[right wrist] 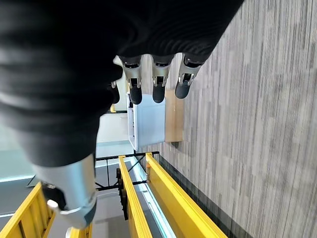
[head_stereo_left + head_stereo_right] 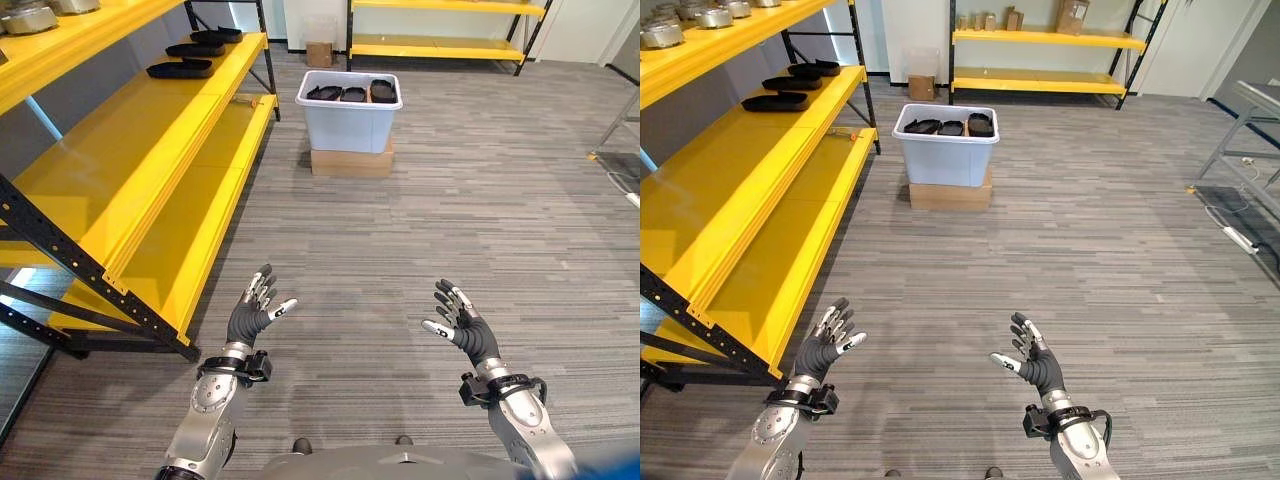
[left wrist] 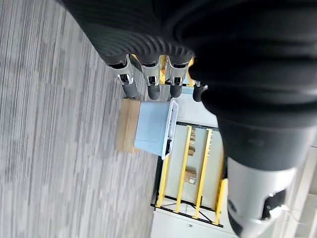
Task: Move parts from the plastic box to the shelf.
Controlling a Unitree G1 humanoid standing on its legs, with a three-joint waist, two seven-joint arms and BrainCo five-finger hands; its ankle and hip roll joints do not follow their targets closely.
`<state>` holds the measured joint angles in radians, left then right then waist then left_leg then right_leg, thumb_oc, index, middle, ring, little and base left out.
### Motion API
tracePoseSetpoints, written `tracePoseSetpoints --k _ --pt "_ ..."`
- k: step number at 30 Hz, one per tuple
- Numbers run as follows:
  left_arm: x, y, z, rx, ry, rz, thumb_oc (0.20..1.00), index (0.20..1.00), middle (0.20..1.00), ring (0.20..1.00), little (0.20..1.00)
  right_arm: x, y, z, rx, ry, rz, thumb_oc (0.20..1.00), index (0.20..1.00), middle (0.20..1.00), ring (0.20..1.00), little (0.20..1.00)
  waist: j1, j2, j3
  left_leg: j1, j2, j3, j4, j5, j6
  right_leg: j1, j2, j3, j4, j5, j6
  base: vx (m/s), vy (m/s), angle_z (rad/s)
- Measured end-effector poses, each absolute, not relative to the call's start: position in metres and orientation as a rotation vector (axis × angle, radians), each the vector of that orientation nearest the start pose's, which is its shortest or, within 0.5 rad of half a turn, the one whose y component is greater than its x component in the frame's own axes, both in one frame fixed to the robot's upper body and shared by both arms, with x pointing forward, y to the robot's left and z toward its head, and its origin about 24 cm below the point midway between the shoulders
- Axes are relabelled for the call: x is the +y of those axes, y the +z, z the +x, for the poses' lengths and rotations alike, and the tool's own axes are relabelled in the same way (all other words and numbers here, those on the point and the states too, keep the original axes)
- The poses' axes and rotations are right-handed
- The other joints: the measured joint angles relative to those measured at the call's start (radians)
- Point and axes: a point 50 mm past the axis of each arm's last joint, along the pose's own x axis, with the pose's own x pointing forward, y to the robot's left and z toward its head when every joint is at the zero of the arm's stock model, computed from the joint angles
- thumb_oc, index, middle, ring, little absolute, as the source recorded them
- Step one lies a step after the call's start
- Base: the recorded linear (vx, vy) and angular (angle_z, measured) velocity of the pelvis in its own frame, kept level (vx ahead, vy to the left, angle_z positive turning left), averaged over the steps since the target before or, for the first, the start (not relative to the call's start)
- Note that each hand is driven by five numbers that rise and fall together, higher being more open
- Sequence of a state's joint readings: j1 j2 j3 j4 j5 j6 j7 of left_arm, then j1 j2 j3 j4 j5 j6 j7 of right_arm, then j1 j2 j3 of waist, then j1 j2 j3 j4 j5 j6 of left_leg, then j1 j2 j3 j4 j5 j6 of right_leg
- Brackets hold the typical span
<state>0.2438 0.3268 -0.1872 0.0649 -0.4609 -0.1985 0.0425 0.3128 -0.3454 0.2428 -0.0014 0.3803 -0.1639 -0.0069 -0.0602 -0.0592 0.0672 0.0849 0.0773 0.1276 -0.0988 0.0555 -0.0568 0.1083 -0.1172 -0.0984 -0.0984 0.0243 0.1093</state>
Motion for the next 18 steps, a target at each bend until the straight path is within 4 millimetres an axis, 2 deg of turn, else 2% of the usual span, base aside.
tracePoseSetpoints --k 6,10,18 --pt "0.1917 -0.0105 0.1879 0.181 -0.002 -0.15 1.0 1.0 1.0 1.0 1.0 -0.176 -0.0119 0.1749 0.22 0.121 0.084 1.0 1.0 1.0 1.0 1.0 0.0 -0.004 -0.007 0.0 0.012 -0.001 0.0 0.004 -0.006 -0.001 0.013 0.0 0.0 0.006 -0.012 0.0 0.0 0.0" --pt "0.1919 -0.0112 0.1869 0.185 -0.001 -0.151 1.0 1.0 1.0 1.0 1.0 -0.1756 -0.012 0.1749 0.22 0.122 0.086 1.0 1.0 1.0 1.0 1.0 -0.001 -0.009 -0.037 0.0 0.011 -0.002 0.0 0.009 -0.003 0.004 0.013 0.0 0.001 0.014 -0.022 0.0 0.0 0.0" --pt "0.1919 -0.0112 0.1869 0.185 0.0 -0.151 1.0 1.0 1.0 1.0 1.0 -0.1755 -0.0123 0.1748 0.224 0.118 0.103 1.0 1.0 1.0 1.0 1.0 -0.003 -0.001 -0.047 0.002 0.01 -0.001 0.0 0.007 -0.007 0.004 0.012 0.0 0.0 0.015 -0.023 0.0 0.0 0.0"
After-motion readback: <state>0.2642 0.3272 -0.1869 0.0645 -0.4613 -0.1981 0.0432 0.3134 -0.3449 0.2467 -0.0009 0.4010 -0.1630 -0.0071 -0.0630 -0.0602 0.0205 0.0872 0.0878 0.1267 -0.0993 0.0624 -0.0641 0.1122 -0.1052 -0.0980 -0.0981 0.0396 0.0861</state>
